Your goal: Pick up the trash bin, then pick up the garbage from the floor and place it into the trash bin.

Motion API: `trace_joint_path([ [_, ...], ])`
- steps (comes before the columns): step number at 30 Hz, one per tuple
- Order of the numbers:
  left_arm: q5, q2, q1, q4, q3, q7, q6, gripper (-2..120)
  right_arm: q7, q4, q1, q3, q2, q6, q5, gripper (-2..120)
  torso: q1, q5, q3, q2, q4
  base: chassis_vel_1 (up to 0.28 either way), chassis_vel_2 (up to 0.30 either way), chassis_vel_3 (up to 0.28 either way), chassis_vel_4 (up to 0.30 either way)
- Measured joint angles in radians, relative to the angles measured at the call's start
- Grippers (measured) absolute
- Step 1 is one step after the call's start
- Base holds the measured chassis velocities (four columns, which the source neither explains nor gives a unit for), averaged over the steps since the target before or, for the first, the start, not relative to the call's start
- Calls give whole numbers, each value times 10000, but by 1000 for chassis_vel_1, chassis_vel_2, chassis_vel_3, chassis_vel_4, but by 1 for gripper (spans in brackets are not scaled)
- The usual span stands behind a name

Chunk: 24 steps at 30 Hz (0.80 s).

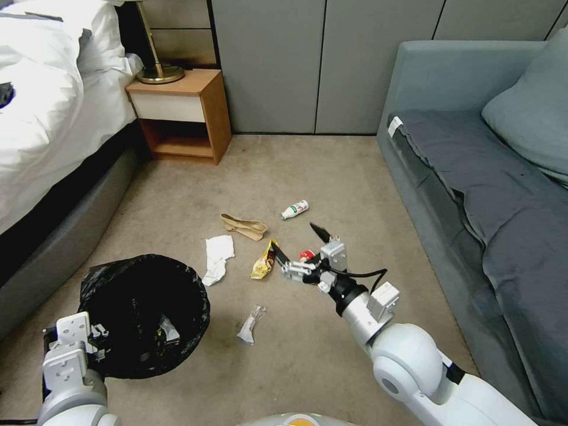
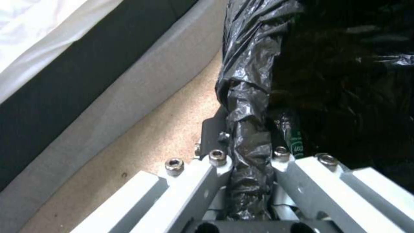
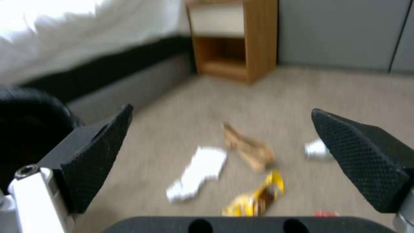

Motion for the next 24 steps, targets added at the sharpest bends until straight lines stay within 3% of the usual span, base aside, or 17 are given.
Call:
trace_joint_path([
  [4, 1, -1, 3, -19, 8, 0, 0, 1, 177, -305, 171, -175, 71, -258, 146, 100, 0, -1, 0, 0, 1, 0, 0, 0, 0],
  [11, 3, -3, 54, -169, -7, 1, 0, 1, 769, -2133, 1598, -1467, 287, -1371, 1964, 100, 0, -3, 0, 0, 0, 0, 0, 0, 0],
  [14, 11, -3, 103, -198, -2, 1, 0, 1, 818, -2991, 2149, -2005, 602, -1659, 2452, 100, 0, 1, 1, 0, 2, 0, 0, 0, 0],
  [16, 29, -3, 183, -224, -5, 1, 0, 1, 849, -4227, 2686, -2591, 1262, -1943, 2766, 100, 1, -1, 1, 0, 2, 0, 0, 0, 0],
  [24, 52, -3, 247, -307, -14, 0, -2, 1, 612, -6417, 3372, -3587, 2226, -2097, 2815, 100, 2, -2, 1, 0, 1, 0, 0, 0, 0],
])
